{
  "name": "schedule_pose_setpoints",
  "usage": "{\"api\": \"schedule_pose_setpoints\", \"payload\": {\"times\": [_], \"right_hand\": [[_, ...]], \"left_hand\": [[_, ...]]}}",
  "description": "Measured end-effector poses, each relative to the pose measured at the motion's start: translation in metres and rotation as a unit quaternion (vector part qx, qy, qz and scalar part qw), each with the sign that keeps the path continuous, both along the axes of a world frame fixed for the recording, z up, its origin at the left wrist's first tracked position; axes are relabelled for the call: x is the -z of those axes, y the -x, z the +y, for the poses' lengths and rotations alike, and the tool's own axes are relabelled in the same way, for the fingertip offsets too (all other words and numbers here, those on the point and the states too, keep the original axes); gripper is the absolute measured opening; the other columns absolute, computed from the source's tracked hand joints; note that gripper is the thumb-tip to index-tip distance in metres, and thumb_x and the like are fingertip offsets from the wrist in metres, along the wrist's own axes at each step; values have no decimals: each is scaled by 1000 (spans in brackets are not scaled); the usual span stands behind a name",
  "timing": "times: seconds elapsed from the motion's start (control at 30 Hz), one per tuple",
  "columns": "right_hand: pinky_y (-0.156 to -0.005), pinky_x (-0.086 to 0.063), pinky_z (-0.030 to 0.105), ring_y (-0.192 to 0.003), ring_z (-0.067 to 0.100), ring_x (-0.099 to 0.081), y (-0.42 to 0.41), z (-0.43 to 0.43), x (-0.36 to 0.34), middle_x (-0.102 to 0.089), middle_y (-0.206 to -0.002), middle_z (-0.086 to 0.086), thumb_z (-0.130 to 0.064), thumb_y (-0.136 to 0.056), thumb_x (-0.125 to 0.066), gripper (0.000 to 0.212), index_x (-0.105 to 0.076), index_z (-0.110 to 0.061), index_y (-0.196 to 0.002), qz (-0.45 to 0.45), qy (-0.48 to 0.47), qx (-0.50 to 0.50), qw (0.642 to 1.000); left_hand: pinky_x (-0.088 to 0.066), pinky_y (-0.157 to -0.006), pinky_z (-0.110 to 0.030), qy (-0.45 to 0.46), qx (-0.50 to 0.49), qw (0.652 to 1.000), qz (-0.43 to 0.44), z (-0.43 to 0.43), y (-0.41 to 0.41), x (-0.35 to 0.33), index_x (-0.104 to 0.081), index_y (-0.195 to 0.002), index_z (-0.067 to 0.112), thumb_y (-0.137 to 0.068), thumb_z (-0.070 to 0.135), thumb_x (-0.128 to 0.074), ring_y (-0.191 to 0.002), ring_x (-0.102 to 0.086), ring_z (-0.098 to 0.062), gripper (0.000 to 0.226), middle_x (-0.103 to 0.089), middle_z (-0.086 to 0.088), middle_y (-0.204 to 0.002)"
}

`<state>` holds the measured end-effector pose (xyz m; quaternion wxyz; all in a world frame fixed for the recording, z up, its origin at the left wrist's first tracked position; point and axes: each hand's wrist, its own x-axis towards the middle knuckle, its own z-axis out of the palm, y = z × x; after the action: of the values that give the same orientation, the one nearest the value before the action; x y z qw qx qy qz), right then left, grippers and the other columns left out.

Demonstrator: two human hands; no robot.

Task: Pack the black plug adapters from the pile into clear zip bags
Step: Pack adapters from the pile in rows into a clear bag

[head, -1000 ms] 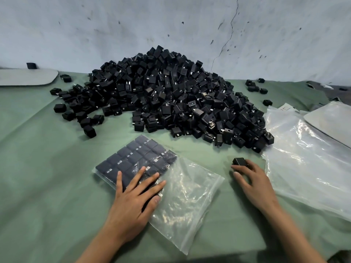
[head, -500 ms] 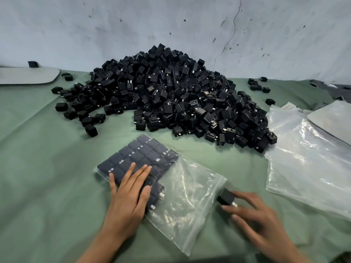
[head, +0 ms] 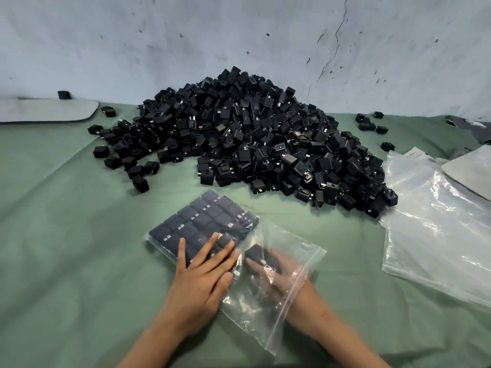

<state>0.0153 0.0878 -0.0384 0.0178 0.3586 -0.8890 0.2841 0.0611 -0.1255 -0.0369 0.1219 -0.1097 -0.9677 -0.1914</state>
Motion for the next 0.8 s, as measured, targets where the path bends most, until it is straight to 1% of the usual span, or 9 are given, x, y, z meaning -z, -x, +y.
{"api": "schedule_pose_setpoints", "payload": {"times": [0.07, 0.13, 0.2, 0.27, 0.37, 0.47, 0.63, 0.73, 0.8], "right_hand": [[-111, -29, 51, -138, 28, -29, 3, 0, 2, -22, -153, 0, -24, -94, -57, 71, -13, -60, -137, -15, -25, -10, 1000], [-115, -9, 50, -141, 22, -12, 5, 4, 8, -7, -153, -1, -41, -96, -41, 59, -3, -68, -133, 24, -81, -18, 996], [-114, 10, 46, -143, 16, 9, 5, 9, 8, 4, -154, -2, -54, -93, -24, 49, 2, -77, -126, 14, -121, -28, 992], [-113, 19, 36, -142, 5, 20, 5, 17, 9, 9, -155, -13, -63, -90, -17, 45, 2, -75, -129, -2, -128, -35, 991], [-112, 21, 27, -141, -4, 19, 7, 31, 8, 6, -154, -26, -69, -90, -12, 47, -1, -68, -136, -23, -123, -30, 992], [-113, 22, 27, -143, -2, 14, 9, 31, 7, 6, -153, -31, -66, -92, -13, 51, 3, -62, -140, -20, -128, -39, 991], [-118, 14, 39, -143, -3, 12, 14, 11, 7, 0, -156, -21, -68, -92, -13, 53, 11, -62, -139, -15, -126, -40, 991], [-118, 9, 36, -144, -2, 7, 18, 6, 6, -15, -153, -22, -63, -95, -16, 49, 1, -60, -140, 5, -110, -43, 993], [-117, 11, 35, -144, -1, 8, 18, 6, 4, -16, -153, -24, -61, -95, -13, 47, -2, -58, -141, 10, -110, -52, 992]], "left_hand": [[20, -113, -50, 14, 10, 1000, -2, -1, 0, 0, -28, -146, 34, -97, 57, 4, -148, -1, -9, 63, -26, 21, -152], [21, -113, -50, 17, 12, 1000, 3, -2, 1, 2, -28, -147, 34, -94, 60, 9, -147, 2, -6, 69, -23, 22, -153], [14, -114, -52, 9, 13, 1000, 12, -1, 1, 0, -36, -146, 29, -97, 57, 4, -147, -6, -10, 69, -30, 20, -151], [5, -114, -51, -1, 14, 1000, 24, 0, 1, -2, -43, -143, 23, -100, 52, -5, -146, -18, -15, 64, -39, 15, -148], [4, -115, -48, -39, 8, 999, 32, 1, 1, -2, -40, -142, 19, -100, 43, -18, -144, -23, -9, 53, -41, 13, -147], [1, -114, -49, -30, 14, 999, 39, -1, 0, 0, -45, -142, 19, -99, 42, -21, -144, -25, -11, 54, -42, 13, -147], [-5, -111, -52, 18, 22, 999, 34, -1, 1, 1, -53, -138, 24, -100, 43, -21, -142, -30, -20, 53, -46, 14, -144], [-5, -110, -53, 30, 19, 999, 32, -1, 1, 2, -54, -137, 25, -100, 44, -20, -141, -30, -21, 53, -46, 15, -144], [-6, -110, -53, 38, 19, 999, 34, -2, 1, 2, -54, -137, 26, -100, 44, -21, -141, -31, -20, 53, -46, 15, -144]]}}
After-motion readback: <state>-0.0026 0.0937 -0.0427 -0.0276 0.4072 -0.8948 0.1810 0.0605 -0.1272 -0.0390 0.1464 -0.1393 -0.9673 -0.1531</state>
